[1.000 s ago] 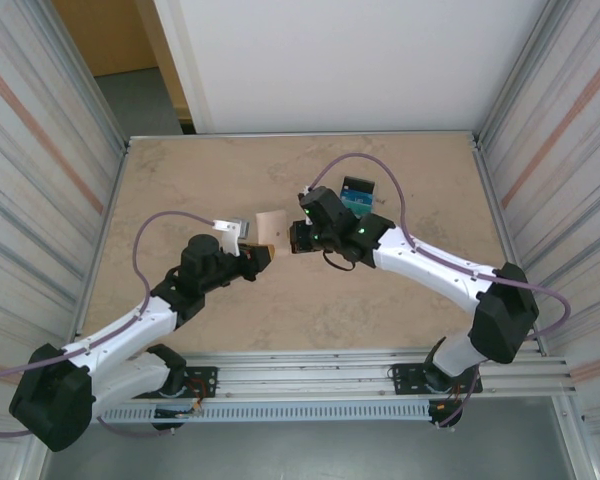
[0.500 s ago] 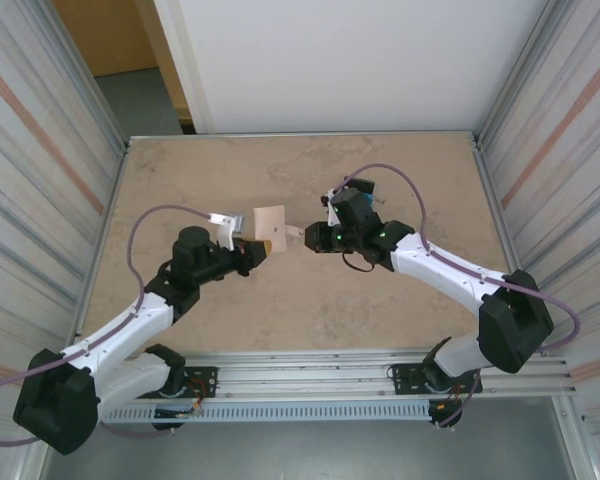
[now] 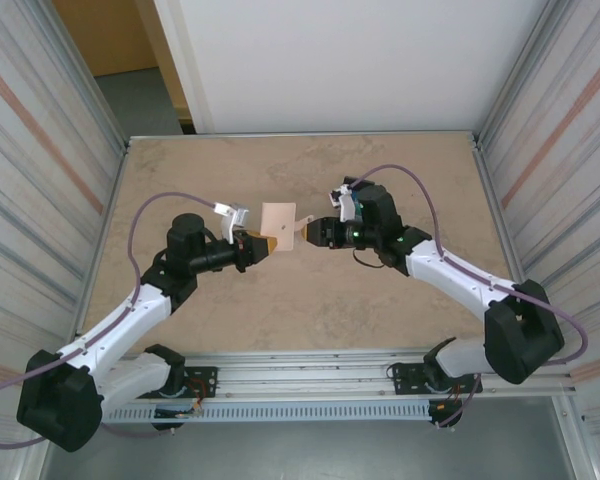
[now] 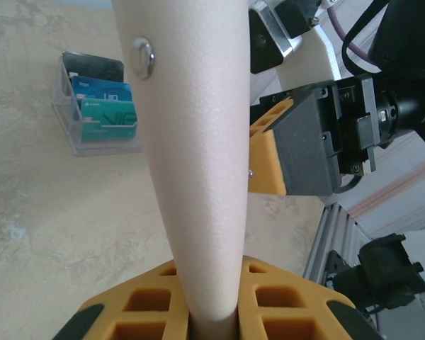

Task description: Take the credit cards out of the card holder

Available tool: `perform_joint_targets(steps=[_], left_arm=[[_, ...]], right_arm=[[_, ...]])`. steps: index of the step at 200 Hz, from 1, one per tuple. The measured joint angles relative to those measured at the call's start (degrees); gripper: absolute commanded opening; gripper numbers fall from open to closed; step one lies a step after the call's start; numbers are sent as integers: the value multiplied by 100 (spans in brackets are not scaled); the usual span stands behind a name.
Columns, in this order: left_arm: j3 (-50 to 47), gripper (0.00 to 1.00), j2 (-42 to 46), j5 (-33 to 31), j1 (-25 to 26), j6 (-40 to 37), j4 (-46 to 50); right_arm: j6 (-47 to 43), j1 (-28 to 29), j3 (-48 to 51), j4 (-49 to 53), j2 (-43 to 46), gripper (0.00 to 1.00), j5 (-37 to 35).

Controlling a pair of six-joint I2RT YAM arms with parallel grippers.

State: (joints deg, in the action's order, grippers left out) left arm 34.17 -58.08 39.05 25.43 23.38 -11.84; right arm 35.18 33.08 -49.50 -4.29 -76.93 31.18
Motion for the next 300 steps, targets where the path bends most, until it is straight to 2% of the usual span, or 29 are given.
perform_joint_targets(steps=[61,98,127,155,207,300], left_arm=[[0,0,2,546,-37,275,-219],[0,0,197,599,-37,398,-223],[0,0,389,599,-72,409,-216],[0,0,439,643,-74,402,-195],[0,0,603,966,-74,337,-166],[-22,0,938,1241,-74,273,-129]], right_arm=[[52,-96,380,-1016,317,48,855],[184,-98,535,-1451,483,62,1134],[168,-127,719,-1488,960,77,1213],[83,-133,750,-1364,1563,83,1141],[-149,-133,619,-1108,1926,82,1045],[-138,15,308,-1217,1176,71,1528]])
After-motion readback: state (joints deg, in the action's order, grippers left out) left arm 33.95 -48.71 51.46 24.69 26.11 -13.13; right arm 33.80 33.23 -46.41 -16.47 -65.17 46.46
